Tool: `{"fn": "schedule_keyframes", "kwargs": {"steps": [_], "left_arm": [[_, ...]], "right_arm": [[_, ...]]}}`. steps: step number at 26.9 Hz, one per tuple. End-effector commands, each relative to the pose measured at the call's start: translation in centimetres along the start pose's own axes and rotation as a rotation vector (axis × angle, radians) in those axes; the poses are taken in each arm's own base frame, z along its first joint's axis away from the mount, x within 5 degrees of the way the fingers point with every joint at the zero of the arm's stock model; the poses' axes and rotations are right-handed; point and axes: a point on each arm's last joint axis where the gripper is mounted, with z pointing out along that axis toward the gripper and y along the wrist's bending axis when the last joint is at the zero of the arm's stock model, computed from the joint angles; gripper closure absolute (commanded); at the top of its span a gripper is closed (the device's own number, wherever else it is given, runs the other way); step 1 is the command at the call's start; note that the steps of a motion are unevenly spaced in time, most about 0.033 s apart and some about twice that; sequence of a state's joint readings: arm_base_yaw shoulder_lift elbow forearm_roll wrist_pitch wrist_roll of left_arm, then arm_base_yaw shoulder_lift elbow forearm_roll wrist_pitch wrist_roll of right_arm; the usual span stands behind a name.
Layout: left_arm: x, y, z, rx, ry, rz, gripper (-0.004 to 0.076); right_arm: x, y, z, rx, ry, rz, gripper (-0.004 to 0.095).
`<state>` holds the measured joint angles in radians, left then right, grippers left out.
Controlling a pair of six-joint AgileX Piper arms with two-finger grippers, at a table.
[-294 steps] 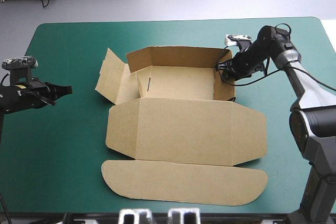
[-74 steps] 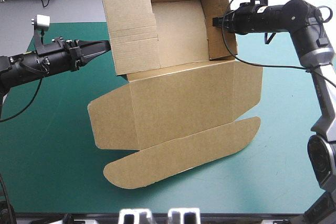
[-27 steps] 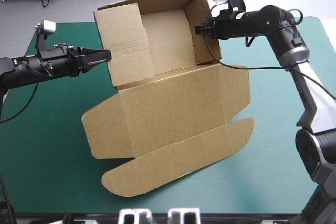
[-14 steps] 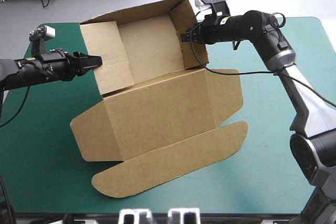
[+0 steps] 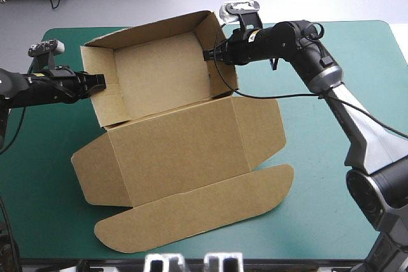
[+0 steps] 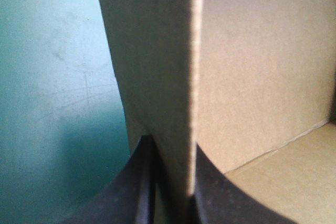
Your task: Fold the box
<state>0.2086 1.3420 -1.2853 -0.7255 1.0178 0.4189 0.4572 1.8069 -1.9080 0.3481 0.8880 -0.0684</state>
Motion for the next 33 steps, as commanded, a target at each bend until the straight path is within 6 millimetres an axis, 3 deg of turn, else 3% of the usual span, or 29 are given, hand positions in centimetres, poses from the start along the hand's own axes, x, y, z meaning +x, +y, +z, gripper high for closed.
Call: {"fn": "schedule_keyframes", "kwargs": {"steps": [1,3,6,13,17,25,29,33], "left_arm": [[-1.0,-3.4,-1.3,0.124,-0.086,0.008,0.0734],[-0.8,-4.9,-0.5,0.111,-0.061,0.030,0.0734],[-0.6,-7.1,2.4,0.077,0.034,0.069,0.0734],[-0.3,-9.1,8.7,-0.033,0.200,0.122,0.0734],[-0.1,-9.1,12.9,-0.091,0.287,0.119,0.0734],[0.0,-7.8,18.0,-0.161,0.398,0.123,0.0734],[0.5,-7.1,19.6,-0.178,0.441,0.131,0.0734],[0.7,-7.0,19.8,-0.167,0.471,0.193,0.0730]], "right_arm": [[0.0,0.4,-3.3,0.057,0.059,0.048,0.0908],[0.9,0.0,-3.3,0.101,0.160,0.072,0.0908],[2.2,-0.8,-2.9,0.166,0.290,0.095,0.0909],[3.5,-1.7,0.6,0.155,0.380,0.144,0.0909],[4.5,-2.6,3.6,0.166,0.437,0.165,0.0909],[5.7,-4.3,8.4,0.172,0.434,0.160,0.0909],[5.6,-4.6,9.1,0.168,0.397,0.126,0.0909],[5.3,-4.7,8.9,0.185,0.388,0.061,0.0880]]}}
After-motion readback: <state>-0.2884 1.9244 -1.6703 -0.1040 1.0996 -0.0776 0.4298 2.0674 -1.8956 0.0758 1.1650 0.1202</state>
